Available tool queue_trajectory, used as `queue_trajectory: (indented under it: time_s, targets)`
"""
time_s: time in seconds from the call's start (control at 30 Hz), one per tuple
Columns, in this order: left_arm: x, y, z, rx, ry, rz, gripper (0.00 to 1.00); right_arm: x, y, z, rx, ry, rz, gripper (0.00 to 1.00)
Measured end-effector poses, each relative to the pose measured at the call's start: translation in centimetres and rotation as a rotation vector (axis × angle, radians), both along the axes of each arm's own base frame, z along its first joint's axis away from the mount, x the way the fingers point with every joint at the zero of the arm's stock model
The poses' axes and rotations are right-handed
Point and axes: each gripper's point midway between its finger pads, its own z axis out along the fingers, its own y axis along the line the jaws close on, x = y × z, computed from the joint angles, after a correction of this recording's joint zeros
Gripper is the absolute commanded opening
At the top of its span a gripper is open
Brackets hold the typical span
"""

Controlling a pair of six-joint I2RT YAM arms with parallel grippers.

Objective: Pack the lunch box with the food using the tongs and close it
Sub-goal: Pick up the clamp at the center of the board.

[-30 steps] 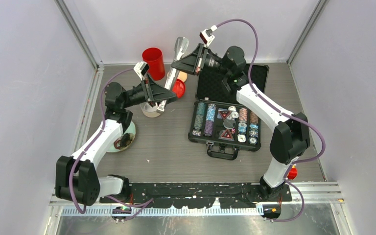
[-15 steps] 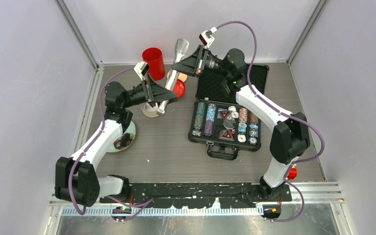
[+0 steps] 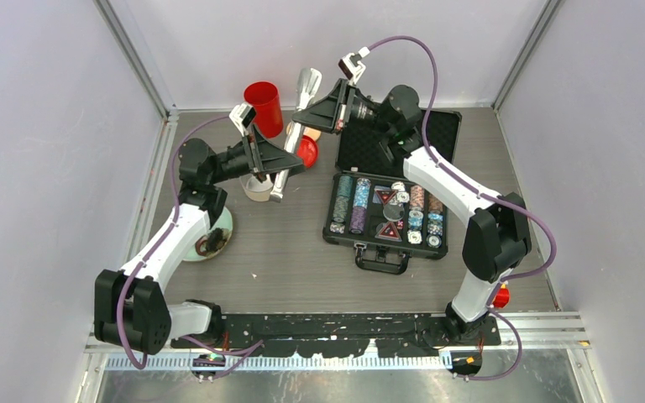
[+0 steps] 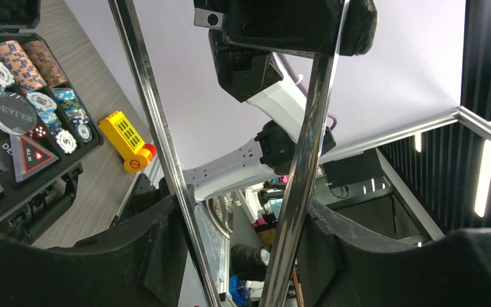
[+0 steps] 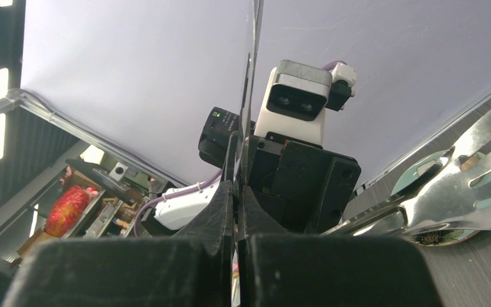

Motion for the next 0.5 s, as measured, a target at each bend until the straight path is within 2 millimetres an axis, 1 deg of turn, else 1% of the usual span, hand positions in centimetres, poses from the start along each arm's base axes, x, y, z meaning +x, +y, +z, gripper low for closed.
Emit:
queue_trajectory:
  time_s: [0.17, 0.3, 0.5]
  targets:
    - [0.2, 0.0, 0.1, -0.004, 0.004, 0.013, 0.57, 0.1, 0.1, -0.2, -0.007, -0.006, -0.008, 0.01]
    - [0.5, 0.0, 0.0, -0.006, 0.012, 0.025, 0.54, 0.2, 0.2, -0.3, -0.009, -0.007, -0.016, 0.0]
    - [1.1, 0.3, -0.1, -0.006, 0.036, 0.054, 0.46, 0.9, 0.4, -1.0, -0.029, 0.001, -0.045, 0.0]
